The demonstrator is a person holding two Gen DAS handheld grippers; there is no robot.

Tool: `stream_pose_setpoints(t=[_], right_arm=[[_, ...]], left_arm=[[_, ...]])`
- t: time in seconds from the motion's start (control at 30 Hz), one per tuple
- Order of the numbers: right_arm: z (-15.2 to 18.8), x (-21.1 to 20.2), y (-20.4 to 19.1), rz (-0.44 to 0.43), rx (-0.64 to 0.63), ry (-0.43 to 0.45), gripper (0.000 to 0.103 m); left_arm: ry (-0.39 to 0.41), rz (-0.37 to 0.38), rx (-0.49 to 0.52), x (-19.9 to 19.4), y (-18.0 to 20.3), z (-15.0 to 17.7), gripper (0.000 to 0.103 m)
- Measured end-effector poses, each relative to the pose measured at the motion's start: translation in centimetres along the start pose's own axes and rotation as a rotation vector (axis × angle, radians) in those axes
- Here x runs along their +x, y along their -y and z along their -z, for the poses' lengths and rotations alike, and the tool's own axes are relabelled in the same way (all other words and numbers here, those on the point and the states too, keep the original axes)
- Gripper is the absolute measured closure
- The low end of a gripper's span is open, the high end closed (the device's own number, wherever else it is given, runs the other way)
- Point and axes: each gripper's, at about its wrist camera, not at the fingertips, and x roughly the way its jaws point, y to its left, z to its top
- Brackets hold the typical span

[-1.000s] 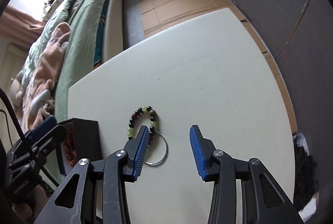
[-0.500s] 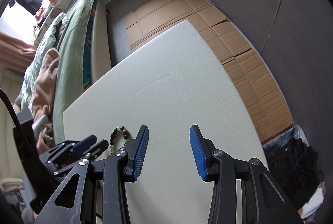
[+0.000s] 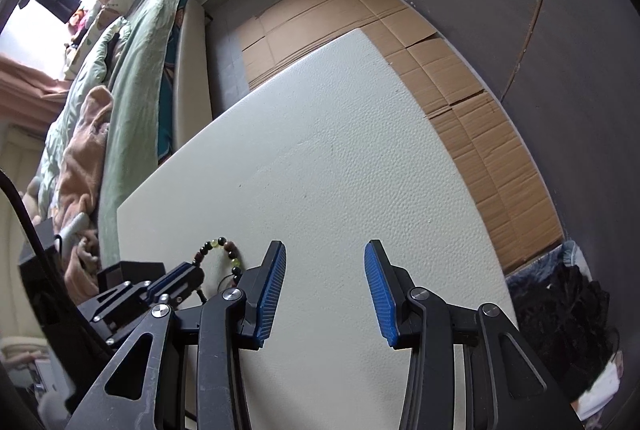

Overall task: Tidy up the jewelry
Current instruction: 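Grasp the dark bead bracelet with the left tool and lift, then carry the bead bracelet to the box with the left tool while the right grasps the silver hoop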

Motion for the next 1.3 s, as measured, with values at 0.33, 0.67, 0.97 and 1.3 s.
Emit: stream_pose_setpoints(t=[0.33, 0.67, 0.97, 1.3], right_arm=[[1.7, 1.4, -3.9, -0.063, -0.11, -0.045, 0.062], [3.1, 3.5, -8.0, -0.065, -0.206, -0.094, 0.075], [4.8, 6.0, -11.2, 0.02, -0.288, -0.13, 0.077], [5.8, 7.0, -12.8, 0.185, -0.389, -0.082, 0.094]], left_arm=[[0.146, 0.138, -0.072, -6.4, -1.5, -0.6, 0.095], [0.212, 0.155, -0.169, -9.0, -6.0, 0.7, 0.095], [0.258, 0.168, -0.235, -10.7, -9.1, 2.2, 0.095], [0.277, 0.183, -0.297, -11.3, -11.9, 3.6, 0.095]])
